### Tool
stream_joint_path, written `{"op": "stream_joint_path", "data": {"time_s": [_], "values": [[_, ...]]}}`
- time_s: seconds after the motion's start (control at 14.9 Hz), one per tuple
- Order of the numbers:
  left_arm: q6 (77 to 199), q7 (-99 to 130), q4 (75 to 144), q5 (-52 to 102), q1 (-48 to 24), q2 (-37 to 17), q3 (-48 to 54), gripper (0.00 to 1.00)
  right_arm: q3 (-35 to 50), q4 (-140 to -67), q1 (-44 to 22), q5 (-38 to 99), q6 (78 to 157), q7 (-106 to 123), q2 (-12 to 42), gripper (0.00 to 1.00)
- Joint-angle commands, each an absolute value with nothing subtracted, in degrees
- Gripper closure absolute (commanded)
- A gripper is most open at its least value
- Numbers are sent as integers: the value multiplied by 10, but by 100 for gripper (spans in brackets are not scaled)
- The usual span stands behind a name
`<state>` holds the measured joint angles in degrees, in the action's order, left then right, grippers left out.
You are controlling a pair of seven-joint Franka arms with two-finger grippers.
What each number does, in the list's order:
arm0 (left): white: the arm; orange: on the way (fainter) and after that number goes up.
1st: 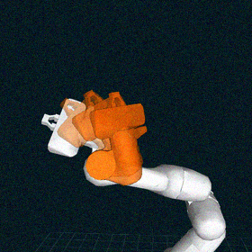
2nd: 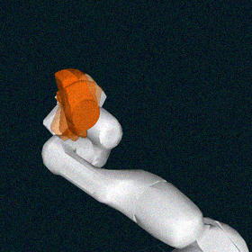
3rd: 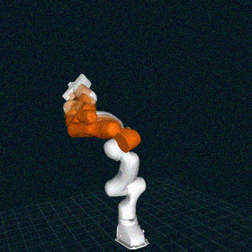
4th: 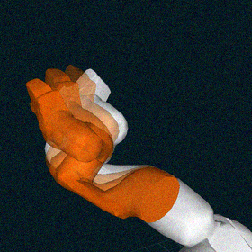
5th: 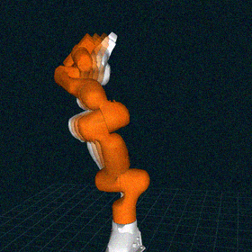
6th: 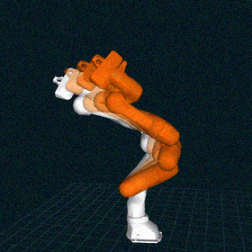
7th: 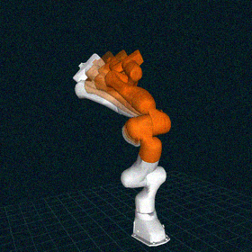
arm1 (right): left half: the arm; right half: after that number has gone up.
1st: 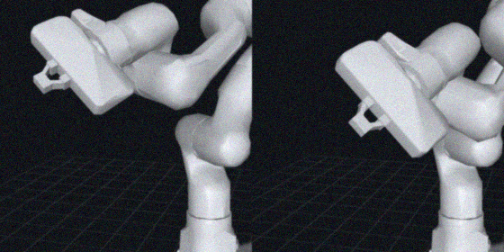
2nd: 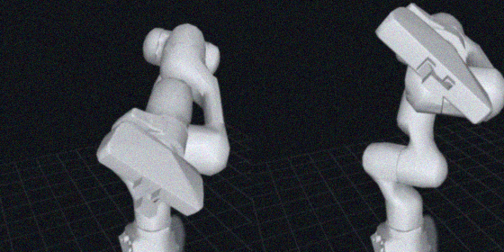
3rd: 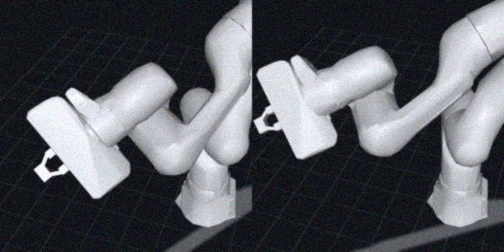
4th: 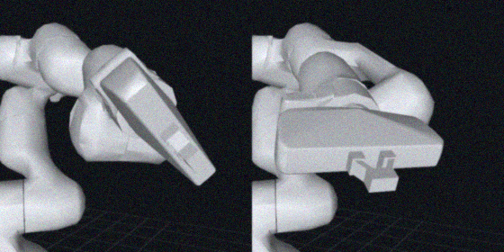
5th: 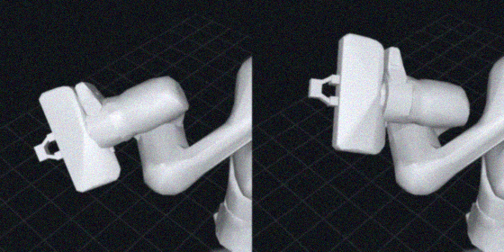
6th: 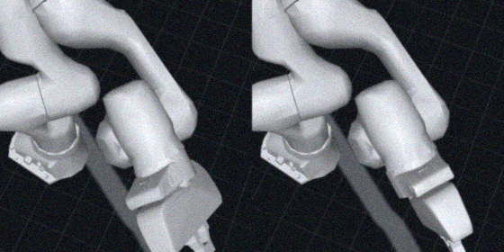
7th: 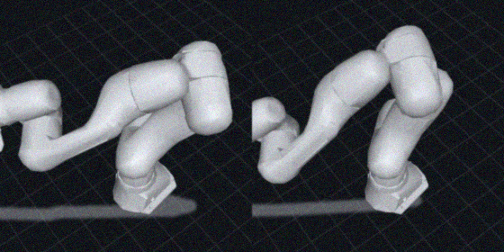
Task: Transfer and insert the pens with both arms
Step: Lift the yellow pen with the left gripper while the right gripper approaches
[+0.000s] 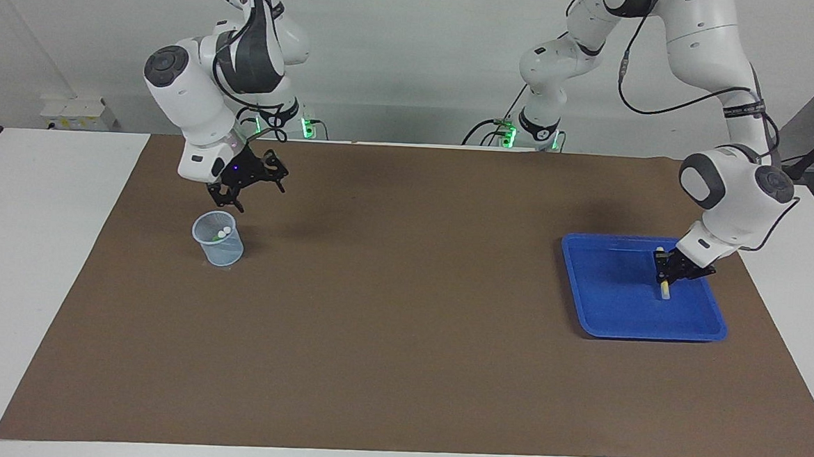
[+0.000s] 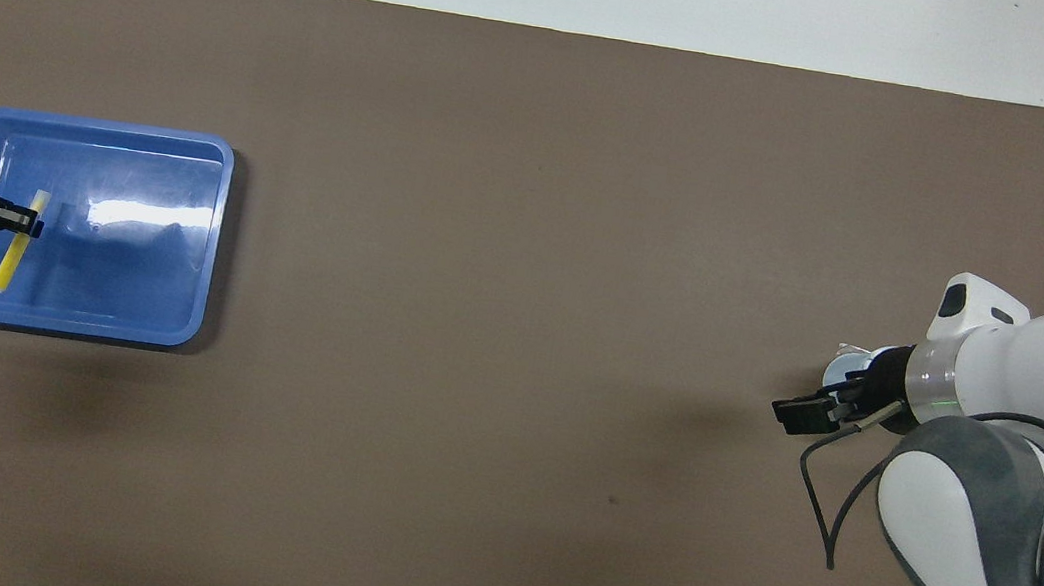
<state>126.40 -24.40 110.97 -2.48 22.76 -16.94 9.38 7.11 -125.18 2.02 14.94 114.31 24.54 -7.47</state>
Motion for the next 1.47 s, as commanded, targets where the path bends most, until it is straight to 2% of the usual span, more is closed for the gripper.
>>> {"op": "stream_joint_path", "data": {"time_s": [0.0,0.27,0.74,0.94,1.27,1.41], "values": [[1189,-180,1075,-33,204,-152,92,100,94,-1251,25,191,1128,166,-85,0],[1097,-40,1048,23,179,-118,98,100,120,-1242,25,221,1128,92,-84,0],[1018,256,1051,194,148,-42,100,100,139,-1205,24,349,1129,17,-77,0],[1001,380,1056,250,135,-12,100,100,146,-1191,24,423,1133,-28,-78,0],[998,568,1079,309,102,47,100,100,194,-1154,24,465,1148,-166,-74,0],[1002,636,1090,323,84,66,100,100,206,-1154,20,496,1192,-192,-72,0]]}}
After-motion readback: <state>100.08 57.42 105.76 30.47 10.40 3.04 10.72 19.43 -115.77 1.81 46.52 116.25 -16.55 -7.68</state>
